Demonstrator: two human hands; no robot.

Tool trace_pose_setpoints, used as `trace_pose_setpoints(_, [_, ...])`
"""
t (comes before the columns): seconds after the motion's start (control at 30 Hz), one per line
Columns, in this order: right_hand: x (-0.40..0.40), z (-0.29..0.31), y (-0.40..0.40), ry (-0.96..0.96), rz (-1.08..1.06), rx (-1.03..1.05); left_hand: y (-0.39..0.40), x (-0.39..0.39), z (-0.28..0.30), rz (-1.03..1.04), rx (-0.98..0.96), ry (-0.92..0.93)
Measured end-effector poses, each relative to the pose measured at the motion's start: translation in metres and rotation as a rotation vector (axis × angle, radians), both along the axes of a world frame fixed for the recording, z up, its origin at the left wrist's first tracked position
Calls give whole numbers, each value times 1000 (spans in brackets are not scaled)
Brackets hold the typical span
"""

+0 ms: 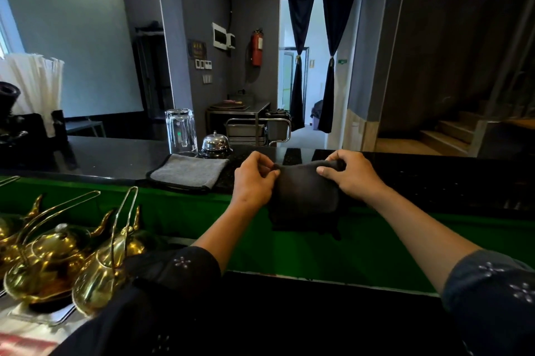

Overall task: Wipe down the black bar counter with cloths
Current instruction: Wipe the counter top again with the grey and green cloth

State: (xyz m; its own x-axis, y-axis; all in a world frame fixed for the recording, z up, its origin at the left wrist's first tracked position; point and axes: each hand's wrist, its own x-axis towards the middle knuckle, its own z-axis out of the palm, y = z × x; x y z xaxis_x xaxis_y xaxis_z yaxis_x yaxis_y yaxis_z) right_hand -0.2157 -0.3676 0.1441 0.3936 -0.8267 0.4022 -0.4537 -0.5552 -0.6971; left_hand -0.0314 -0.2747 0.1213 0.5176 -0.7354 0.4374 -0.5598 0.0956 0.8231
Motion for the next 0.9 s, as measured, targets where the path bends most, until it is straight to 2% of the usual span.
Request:
trace_pose_setpoints(0.1, [-17,3,20,-72,33,-12,29,-3,1,-84,-101,6])
trace_pose_setpoints(0.27, [-26,1,62,-228,137,69,90,-8,13,-214,-145,-26])
trace_pose_setpoints(0.47, [-6,-19,108,-384,325,229,153,4,13,-147,-169,-121])
trace_pose_setpoints(0.53, [6,-29,121,-390,356,275,172,13,8,-109,-93,-133])
trace_pose_setpoints(0.7, [35,-68,155,-368,400,413,220,36,-19,-80,254,-122])
trace_pose_setpoints(0.9, [72,-136,190,-322,487,632,267,59,-56,-6,452,-208])
